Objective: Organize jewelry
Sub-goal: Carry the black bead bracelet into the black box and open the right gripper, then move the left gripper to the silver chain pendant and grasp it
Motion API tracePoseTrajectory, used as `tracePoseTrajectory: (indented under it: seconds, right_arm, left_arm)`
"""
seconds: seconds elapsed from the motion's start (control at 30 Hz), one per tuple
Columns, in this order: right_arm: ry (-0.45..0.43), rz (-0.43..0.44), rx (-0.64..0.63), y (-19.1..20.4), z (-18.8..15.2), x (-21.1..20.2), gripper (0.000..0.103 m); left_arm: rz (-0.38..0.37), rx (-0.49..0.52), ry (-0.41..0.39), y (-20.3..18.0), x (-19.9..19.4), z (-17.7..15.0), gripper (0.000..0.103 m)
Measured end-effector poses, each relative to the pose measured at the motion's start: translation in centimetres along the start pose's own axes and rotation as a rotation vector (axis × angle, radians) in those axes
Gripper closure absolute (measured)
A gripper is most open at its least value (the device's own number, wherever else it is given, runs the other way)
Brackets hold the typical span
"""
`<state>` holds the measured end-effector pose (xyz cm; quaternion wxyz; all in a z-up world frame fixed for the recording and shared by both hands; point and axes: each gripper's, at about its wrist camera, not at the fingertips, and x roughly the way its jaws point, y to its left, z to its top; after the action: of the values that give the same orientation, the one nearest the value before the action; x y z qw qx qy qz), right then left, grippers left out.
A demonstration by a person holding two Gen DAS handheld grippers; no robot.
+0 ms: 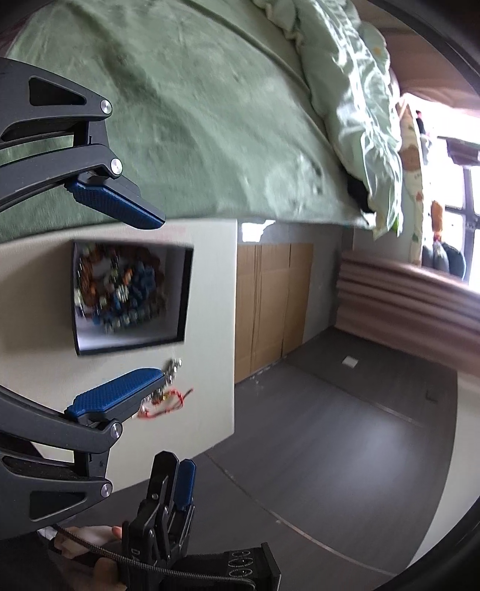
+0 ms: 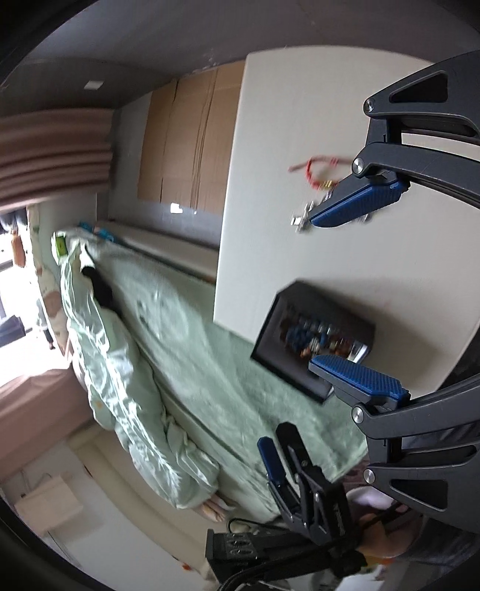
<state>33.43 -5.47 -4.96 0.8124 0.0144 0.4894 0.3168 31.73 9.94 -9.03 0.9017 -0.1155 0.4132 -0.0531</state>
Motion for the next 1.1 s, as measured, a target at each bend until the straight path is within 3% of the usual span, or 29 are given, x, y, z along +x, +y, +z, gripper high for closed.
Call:
tracePoseTrajectory:
  seconds: [0.4, 0.57, 0.8, 1.1]
  right_arm:
    - [-0.004, -0.052, 0.132, -6.6, -2.6, -1.6, 0.032]
    - [0.006, -0.062, 0.173, -9.0, -3.8, -1.3, 0.041]
    - [0.028, -0.066, 0.209, -11.6, -5.0, -0.3, 0.048]
    - [0.026, -0.064, 0.261, -14.6, -6.3, 0.5, 0.048]
  left_arm:
    - [-0.079, 0.122, 0.067, -6.6, 4.2, 1.3, 0.025]
    - [-0.078, 0.142, 0.133, -8.3, 6.5, 1.5, 0.030]
    - [-0.057, 0.134, 0.217, -9.8, 9.5, 2.2, 0.044]
    - [0.013, 0.098, 0.339, -11.4, 14.2, 2.1, 0.048]
